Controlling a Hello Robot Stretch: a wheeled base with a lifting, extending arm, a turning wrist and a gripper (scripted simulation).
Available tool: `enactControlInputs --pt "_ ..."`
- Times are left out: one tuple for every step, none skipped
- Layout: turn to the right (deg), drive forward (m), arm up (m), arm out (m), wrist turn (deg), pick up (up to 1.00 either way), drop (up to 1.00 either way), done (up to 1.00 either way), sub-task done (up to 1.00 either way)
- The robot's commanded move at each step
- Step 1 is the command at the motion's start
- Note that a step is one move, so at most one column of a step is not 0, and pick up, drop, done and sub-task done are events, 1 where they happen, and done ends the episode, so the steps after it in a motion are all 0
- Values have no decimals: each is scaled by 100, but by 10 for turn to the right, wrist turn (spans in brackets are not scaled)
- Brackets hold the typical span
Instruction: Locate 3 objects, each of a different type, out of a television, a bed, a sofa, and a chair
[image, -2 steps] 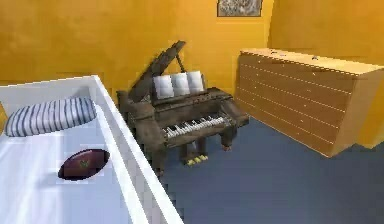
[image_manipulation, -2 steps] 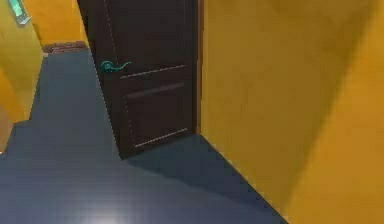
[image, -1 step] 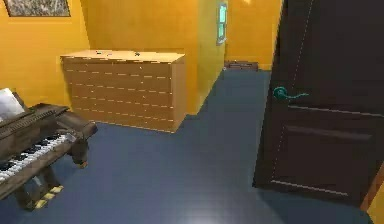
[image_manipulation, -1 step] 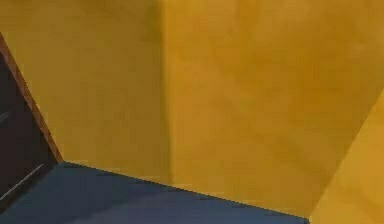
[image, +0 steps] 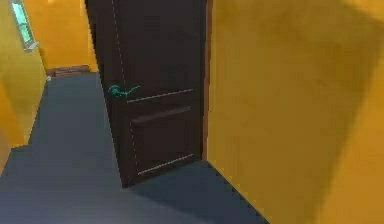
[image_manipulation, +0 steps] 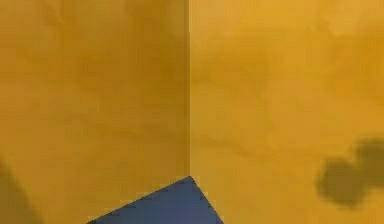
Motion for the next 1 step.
enactControlInputs --pt "450 0 0 0 0 0 0 0 0"
